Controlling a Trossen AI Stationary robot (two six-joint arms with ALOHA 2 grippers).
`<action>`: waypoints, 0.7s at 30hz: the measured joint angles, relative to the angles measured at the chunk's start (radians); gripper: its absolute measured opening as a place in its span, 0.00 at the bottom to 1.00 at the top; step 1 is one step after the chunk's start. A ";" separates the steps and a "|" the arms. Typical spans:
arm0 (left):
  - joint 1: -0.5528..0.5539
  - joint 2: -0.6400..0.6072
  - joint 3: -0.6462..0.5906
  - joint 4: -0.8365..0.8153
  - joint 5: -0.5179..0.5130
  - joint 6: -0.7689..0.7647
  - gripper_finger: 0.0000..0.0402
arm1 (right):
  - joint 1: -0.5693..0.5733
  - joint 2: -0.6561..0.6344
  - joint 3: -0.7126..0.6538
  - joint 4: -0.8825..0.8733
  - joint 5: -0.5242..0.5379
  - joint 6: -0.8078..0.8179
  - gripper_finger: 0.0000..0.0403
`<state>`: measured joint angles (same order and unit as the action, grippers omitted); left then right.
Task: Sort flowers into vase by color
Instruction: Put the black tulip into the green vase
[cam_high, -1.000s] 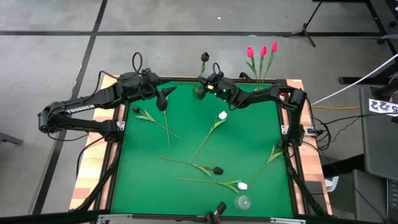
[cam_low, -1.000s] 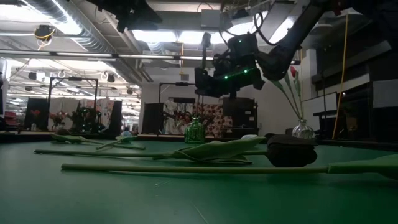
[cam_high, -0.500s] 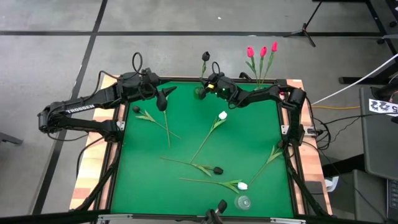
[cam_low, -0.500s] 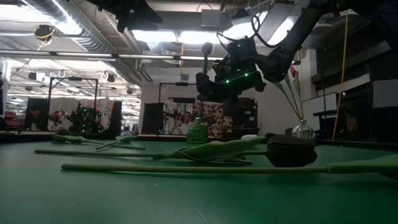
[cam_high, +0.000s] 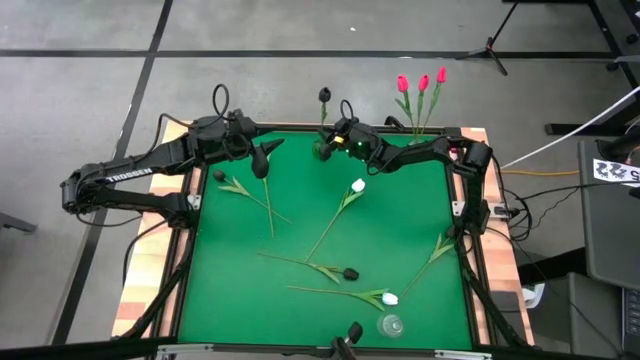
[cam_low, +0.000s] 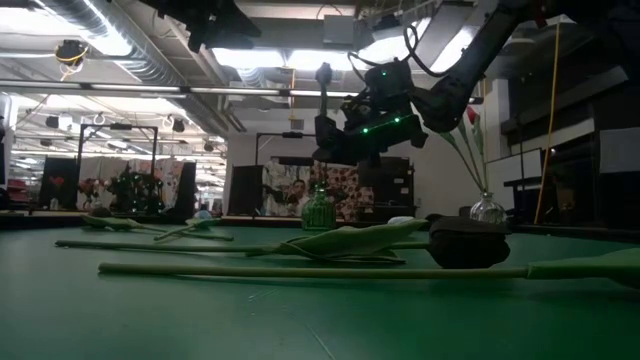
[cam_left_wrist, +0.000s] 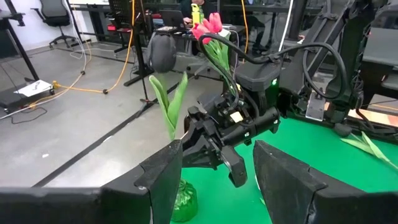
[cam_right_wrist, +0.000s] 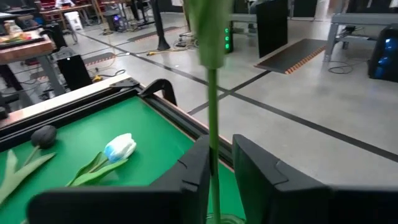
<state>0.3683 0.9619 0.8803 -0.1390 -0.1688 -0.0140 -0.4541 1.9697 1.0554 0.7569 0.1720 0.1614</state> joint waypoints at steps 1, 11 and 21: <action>0.000 0.000 0.000 0.000 0.000 0.002 0.48 | 0.000 0.000 0.000 0.000 0.000 0.001 0.20; 0.000 0.000 0.000 0.000 0.000 0.003 0.48 | 0.001 0.000 0.001 0.002 0.001 0.003 0.33; 0.001 0.000 0.000 -0.023 -0.009 0.003 0.48 | 0.002 0.000 0.086 -0.035 0.000 -0.016 0.45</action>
<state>0.3695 0.9619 0.8803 -0.1618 -0.1777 -0.0109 -0.4526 1.9697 1.1411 0.7222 0.1723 0.1458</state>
